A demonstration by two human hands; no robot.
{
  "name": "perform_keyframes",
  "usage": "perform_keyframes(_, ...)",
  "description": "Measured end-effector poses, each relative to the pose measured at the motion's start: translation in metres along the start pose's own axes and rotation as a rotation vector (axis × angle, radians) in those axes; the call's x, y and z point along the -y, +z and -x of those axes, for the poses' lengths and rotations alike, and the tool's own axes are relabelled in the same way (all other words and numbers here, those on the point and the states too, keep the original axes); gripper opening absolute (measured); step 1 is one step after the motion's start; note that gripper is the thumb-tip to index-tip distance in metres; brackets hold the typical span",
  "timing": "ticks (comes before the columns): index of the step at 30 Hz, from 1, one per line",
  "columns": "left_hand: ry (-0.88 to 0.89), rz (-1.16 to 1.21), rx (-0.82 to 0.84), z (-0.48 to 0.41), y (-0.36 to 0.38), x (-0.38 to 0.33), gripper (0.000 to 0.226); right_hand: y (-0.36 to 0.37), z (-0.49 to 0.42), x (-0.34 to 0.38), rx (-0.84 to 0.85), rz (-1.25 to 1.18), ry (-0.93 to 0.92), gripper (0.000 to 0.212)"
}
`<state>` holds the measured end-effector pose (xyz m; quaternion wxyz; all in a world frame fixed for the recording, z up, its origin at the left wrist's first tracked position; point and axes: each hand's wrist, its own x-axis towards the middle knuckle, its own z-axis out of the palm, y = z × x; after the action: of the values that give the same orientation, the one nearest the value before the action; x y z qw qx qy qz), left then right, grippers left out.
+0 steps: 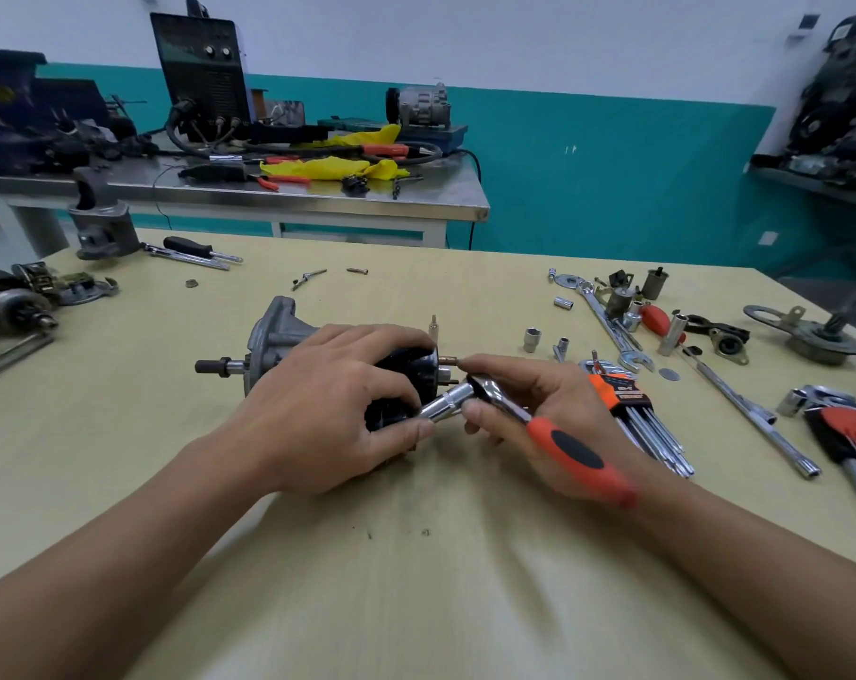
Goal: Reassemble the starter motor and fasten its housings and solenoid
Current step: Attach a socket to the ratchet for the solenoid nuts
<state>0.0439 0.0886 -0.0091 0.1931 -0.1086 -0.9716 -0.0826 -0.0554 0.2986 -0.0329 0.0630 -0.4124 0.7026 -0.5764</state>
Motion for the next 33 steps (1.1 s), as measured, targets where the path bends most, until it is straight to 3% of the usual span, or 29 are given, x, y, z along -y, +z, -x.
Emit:
perform_keyframes(5,-0.036,0.03,-0.056,-0.007,0.007,-0.011,0.046,0.009,-0.006,-0.001,-0.181,-0.054,0.019,0.02)
perform_keyframes(10,-0.133,0.086,-0.086,-0.017,0.006,-0.023,0.034,0.003,-0.007,-0.005,-0.296,-0.012,0.071,0.023)
perform_keyframes(13,-0.173,0.194,-0.129,-0.031,-0.004,-0.033,0.026,-0.005,-0.011,0.002,-0.333,-0.106,0.031,0.019)
perform_keyframes(15,-0.192,0.24,-0.074,-0.046,-0.014,-0.041,0.028,-0.012,-0.012,0.007,-0.359,-0.147,0.009,0.016)
perform_keyframes(18,-0.158,0.171,0.148,-0.067,-0.031,-0.039,0.048,-0.022,-0.009,0.009,-0.372,-0.144,0.025,0.015)
perform_keyframes(21,-0.218,-0.044,0.536,-0.067,-0.047,-0.019,0.112,-0.031,-0.006,0.009,-0.337,-0.007,0.054,0.014)
perform_keyframes(23,-0.256,-0.233,0.709,-0.055,-0.046,-0.01,0.139,-0.035,-0.006,0.006,-0.26,0.097,0.048,0.014)
perform_keyframes(26,-0.177,-0.402,0.673,-0.041,-0.031,-0.005,0.144,-0.03,-0.004,0.004,-0.158,0.277,0.016,0.013)
perform_keyframes(30,-0.127,-0.38,0.505,-0.037,-0.027,-0.003,0.136,-0.022,0.002,0.002,-0.057,0.403,-0.017,0.015)
perform_keyframes(33,-0.118,-0.366,0.478,-0.034,-0.025,-0.003,0.136,-0.017,0.006,-0.002,-0.082,0.468,-0.057,0.015)
